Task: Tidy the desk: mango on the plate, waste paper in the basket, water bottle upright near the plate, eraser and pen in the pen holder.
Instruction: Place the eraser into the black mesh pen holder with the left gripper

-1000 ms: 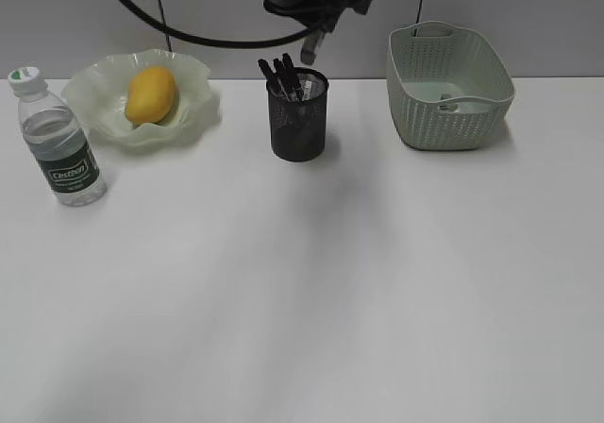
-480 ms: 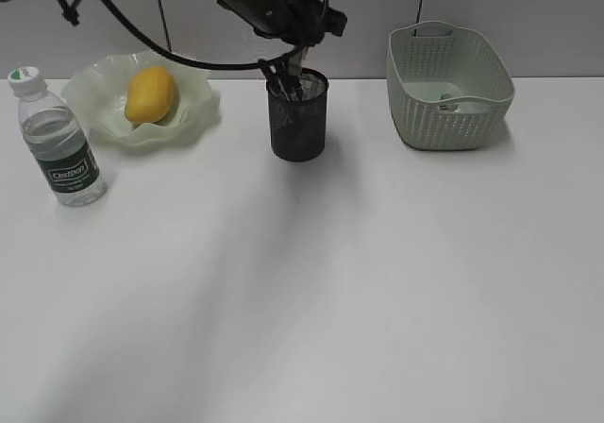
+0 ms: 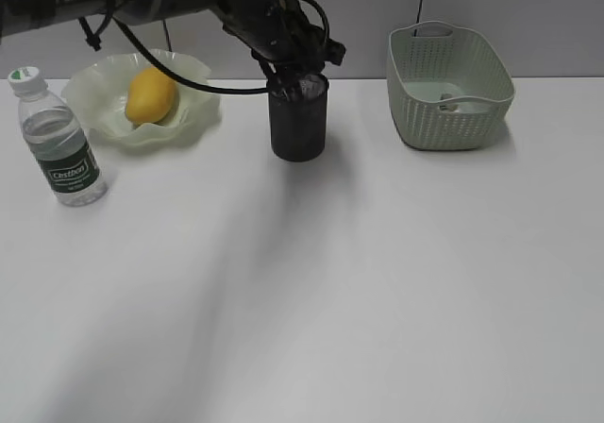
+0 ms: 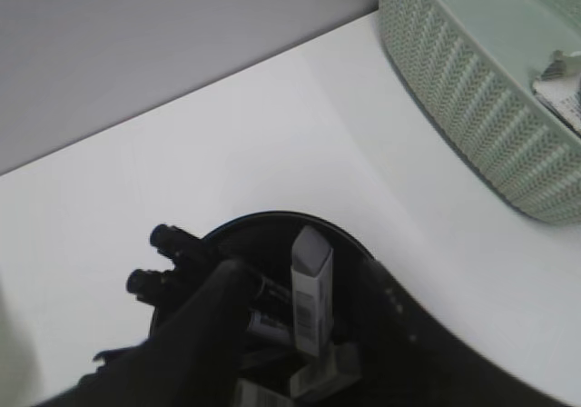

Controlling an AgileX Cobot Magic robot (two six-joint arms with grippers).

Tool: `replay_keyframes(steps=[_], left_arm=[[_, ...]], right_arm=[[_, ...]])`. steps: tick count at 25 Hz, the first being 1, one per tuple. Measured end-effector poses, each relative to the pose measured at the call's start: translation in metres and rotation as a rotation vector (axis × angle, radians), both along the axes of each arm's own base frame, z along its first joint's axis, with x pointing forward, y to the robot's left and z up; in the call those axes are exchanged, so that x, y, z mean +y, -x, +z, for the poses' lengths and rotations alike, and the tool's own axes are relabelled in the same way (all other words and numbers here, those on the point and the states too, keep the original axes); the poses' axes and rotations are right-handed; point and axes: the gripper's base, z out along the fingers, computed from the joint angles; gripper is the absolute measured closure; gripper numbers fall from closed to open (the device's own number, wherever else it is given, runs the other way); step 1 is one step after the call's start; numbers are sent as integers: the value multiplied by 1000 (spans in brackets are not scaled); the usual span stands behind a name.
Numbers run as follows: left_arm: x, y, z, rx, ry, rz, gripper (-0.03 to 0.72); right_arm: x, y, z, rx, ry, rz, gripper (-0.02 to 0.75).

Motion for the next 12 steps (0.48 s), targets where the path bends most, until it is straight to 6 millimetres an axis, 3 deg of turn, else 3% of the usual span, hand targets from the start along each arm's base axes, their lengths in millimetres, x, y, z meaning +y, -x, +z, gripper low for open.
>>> replay_keyframes(steps=[6, 9, 12], left_arm=[[4, 3, 10, -1, -24, 1, 348], [11, 13, 33, 22, -46, 12, 333], [23, 27, 57, 87, -96, 31, 265]], right_arm=[[0, 0, 0, 0, 1, 0, 335], [0, 0, 0, -1, 0, 0, 335], [0, 0, 0, -1, 0, 0, 335]])
